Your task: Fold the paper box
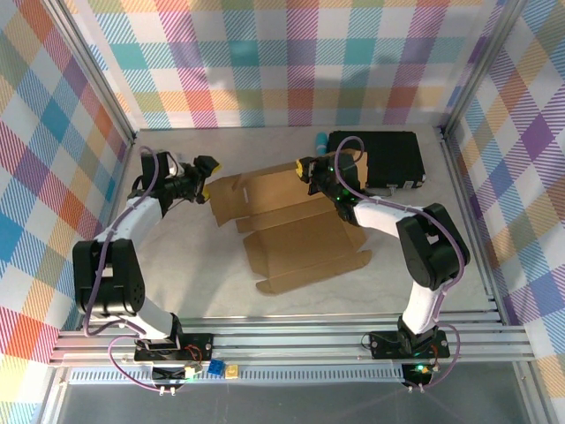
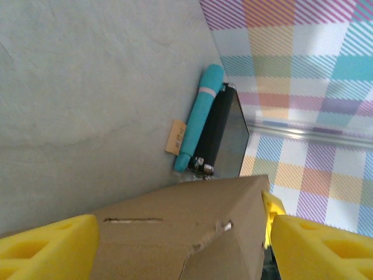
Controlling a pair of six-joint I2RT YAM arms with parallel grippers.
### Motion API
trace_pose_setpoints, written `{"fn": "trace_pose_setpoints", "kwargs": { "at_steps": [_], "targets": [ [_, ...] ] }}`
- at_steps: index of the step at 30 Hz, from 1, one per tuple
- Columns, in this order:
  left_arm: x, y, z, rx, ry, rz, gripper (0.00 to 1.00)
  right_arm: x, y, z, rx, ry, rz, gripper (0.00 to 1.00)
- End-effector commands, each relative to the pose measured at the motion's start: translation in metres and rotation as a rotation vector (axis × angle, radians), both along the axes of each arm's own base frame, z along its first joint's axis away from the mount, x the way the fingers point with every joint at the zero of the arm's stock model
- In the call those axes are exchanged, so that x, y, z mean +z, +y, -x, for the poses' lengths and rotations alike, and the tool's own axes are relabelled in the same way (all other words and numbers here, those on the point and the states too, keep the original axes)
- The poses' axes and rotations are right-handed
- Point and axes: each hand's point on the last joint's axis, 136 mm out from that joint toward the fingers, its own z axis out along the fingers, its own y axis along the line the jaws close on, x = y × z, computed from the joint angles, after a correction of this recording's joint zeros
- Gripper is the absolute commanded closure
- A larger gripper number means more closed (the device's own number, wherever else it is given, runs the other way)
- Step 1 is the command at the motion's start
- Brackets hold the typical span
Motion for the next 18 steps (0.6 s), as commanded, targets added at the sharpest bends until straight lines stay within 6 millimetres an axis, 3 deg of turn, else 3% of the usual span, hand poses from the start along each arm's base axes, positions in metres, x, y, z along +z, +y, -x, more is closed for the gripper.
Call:
{"fn": "trace_pose_setpoints", "kwargs": {
  "at_steps": [1, 18],
  "targets": [
    [0.007, -0.016, 0.015, -0.067, -0.043, -0.003, 0.24, 0.021, 0.002, -0.01, 0.003, -0.068, -0.042, 1.0],
    [0.015, -0.048, 0.045, -0.192, -0.179, -0.102, 0.28, 0.016, 0.004, -0.014, 0.012, -0.055, -0.043, 1.0]
  ]
}}
